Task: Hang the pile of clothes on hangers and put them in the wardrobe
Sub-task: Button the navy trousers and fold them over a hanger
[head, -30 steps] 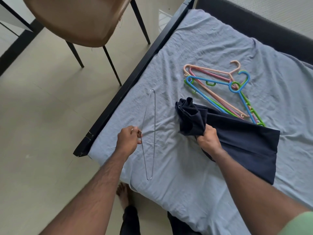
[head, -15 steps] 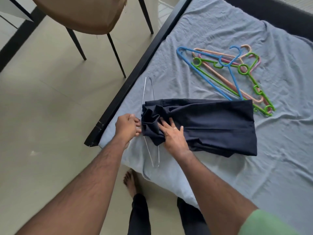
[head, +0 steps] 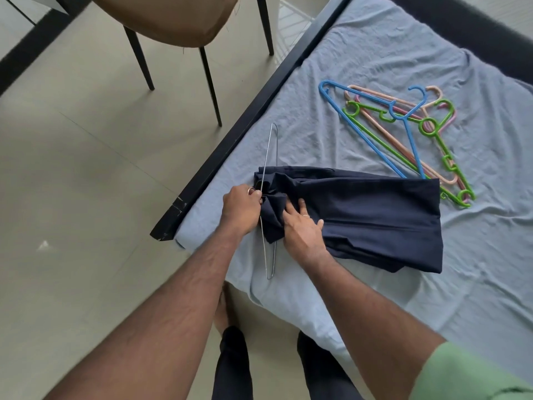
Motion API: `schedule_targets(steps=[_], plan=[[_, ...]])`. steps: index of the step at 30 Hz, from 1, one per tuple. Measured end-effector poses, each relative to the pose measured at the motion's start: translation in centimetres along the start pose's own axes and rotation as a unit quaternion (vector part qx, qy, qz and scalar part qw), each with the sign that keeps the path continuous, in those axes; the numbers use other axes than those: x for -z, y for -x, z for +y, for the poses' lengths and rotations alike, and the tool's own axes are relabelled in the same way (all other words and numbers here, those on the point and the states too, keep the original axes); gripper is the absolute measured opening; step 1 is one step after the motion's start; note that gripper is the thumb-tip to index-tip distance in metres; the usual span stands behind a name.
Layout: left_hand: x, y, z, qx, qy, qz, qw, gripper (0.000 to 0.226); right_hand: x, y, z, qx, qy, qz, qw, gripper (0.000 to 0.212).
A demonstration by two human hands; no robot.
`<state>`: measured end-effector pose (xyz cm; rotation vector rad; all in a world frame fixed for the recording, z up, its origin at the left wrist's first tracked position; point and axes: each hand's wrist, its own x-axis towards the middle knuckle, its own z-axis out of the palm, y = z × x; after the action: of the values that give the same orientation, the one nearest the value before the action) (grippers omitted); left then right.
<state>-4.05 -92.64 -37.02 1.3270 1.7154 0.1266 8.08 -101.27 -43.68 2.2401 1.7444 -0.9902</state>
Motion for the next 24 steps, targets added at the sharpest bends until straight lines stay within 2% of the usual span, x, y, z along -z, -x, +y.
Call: schedule_targets(steps=[3, 5, 7, 11, 14, 20, 24], plan=[[0.0, 0.7, -0.5, -0.007, -0.036, 0.02, 0.999, 0.03, 0.9, 0.3, 0.0, -0.033, -0.093, 0.06, 0.993, 0.076], [-0.2, 0.7, -0.7, -0.024, -0.074, 0.032, 0.996, 0.033, 1.2, 0.5, -0.6, -0.053, -0.112, 0.09, 0.988, 0.078], [-0.3, 0.6, -0.4, -0.035, -0.073, 0.022, 0.996, 0.037, 0.7, 0.8, -1.5, -0.04, -0.057, 0.082, 0.994, 0.073], [0.0, 0.3, 0.7, -0.072, -0.102, -0.031, 0.992, 0.038, -2.2, 1.0, -2.1, 0.022, 0.081, 0.033, 0.996, 0.05], [0.2, 0.5, 1.4, -0.085, -0.137, -0.067, 0.985, 0.038, -3.3, 0.5, -1.8, 0.032, 0.134, 0.015, 0.99, 0.053], [0.5, 1.0, 1.5, -0.074, -0.174, -0.08, 0.979, 0.038, -1.0, 0.3, -1.5, 0.031, 0.053, -0.017, 0.998, 0.061], [0.8, 0.5, 1.2, -0.07, -0.202, -0.049, 0.976, 0.031, -0.4, 0.1, -1.1, 0.031, 0.012, 0.028, 0.999, 0.066]])
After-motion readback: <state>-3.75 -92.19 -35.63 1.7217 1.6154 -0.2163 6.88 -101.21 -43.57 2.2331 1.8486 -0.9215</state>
